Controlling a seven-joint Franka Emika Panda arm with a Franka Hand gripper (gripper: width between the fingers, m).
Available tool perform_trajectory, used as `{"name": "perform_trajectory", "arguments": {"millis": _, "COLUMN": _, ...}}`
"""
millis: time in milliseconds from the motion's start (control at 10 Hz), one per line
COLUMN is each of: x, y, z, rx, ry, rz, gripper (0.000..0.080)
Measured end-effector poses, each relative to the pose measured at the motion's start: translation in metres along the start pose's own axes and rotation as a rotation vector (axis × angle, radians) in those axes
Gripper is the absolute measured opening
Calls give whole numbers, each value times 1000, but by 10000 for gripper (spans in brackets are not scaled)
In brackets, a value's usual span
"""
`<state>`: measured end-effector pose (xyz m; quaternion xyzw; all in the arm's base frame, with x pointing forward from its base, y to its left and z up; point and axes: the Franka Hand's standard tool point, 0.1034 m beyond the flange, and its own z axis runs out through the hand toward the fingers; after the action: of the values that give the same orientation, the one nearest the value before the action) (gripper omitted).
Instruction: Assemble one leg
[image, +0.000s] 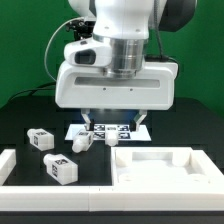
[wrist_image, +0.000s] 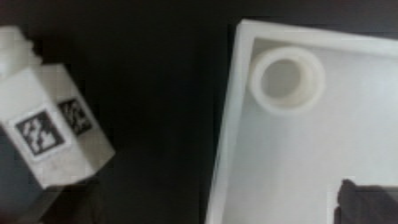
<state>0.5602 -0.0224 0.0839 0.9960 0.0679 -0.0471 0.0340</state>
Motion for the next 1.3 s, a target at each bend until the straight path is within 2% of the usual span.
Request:
{"name": "perform_trajectory", "arguments": {"millis": 400, "x": -3, "y": 2, "z": 5, "rx": 0, "ry": -9, "rz": -11, "gripper": 649}}
{"name": "perform_trajectory", "arguments": {"millis": 600, "x": -1, "y": 27, "z": 7, "rx": -2, "ry": -22, "rz": -238, "gripper": 649}}
{"name": "perform_trajectory", "arguments": {"millis": 800, "x": 4, "y": 42, "z": 3, "rx": -1, "ry": -16, "rz": -348, "gripper": 649}}
{"name": "perform_trajectory", "arguments": {"millis": 1100, "x": 2, "y": 41, "z": 6, "rx": 8, "ry": -42, "rz": -364, "gripper": 649}}
{"name": "perform_trajectory", "arguments": {"millis": 1300, "x": -1, "y": 58, "z": 12, "rx": -7, "ry": -100, "rz": -382, "gripper": 649}}
